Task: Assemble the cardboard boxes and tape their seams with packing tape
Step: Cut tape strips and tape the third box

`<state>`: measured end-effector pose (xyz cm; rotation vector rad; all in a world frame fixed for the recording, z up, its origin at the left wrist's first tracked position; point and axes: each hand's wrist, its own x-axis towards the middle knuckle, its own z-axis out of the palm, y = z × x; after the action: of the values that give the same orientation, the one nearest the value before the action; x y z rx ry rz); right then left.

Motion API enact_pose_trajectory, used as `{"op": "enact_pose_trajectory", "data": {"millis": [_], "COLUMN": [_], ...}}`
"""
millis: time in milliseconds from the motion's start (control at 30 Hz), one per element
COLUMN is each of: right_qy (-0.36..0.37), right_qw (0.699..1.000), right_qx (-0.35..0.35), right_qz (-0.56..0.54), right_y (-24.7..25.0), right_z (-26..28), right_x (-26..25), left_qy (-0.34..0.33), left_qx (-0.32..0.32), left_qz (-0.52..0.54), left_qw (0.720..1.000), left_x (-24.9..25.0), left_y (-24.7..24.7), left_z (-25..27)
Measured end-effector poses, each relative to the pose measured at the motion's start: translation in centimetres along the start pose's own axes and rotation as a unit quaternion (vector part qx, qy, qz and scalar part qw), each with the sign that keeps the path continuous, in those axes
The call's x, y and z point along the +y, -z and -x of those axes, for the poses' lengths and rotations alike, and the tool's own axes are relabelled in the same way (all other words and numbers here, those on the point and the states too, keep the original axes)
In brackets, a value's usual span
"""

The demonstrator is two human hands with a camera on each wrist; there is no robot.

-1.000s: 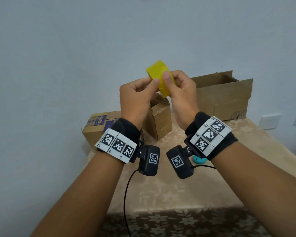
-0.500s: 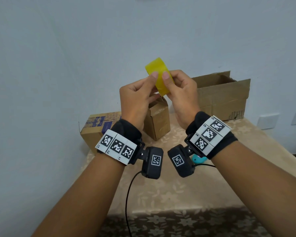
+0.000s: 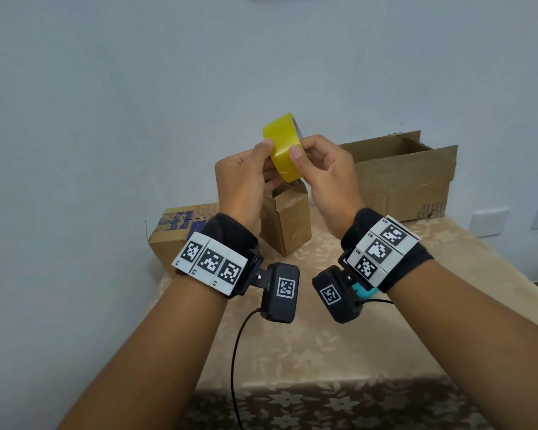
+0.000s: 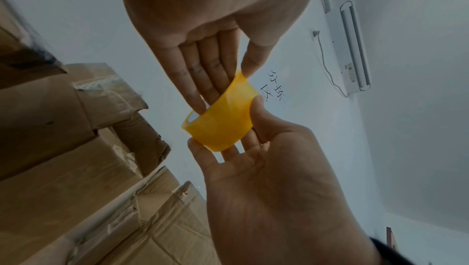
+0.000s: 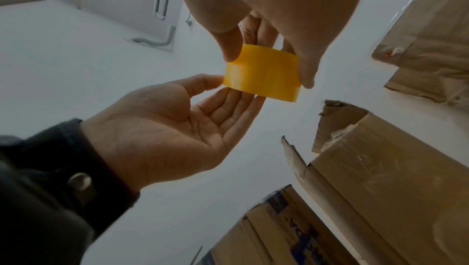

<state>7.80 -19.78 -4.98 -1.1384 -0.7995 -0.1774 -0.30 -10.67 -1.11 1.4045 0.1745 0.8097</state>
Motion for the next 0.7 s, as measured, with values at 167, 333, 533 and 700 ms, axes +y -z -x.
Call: {"op": "enact_pose_trajectory", "data": {"millis": [167,333,533,700], "right_qy": [0.003,0.007,0.002,0.005], "right_qw": [0.999,1.0,0.999,0.998], "right_qx": [-0.026,-0.023,-0.05,-0.066], "right_qz": [0.017,0.003,-0.012,-0.018], "right_y": [0.04,0.34,0.6,0.68], "right_z": [0.12,-0.03,0.01,0.08], "right_x": [0.27,0.19,0.21,0.25], "left_qy": [0.0,0.021,0.019,0.025], "left_qx": [-0.007,-0.006,0.009,0.011], "left_qz": [-0.011,-0.009,-0.012,0.007], "left_qw": [1.0,1.0,1.0,1.0], "left_x": [0.03,0.5,0.63,0.4], "left_y": [0.17,-0.12,-0.44,-0.4], "left_z": [0.05,0.31,0.58,0.39]}}
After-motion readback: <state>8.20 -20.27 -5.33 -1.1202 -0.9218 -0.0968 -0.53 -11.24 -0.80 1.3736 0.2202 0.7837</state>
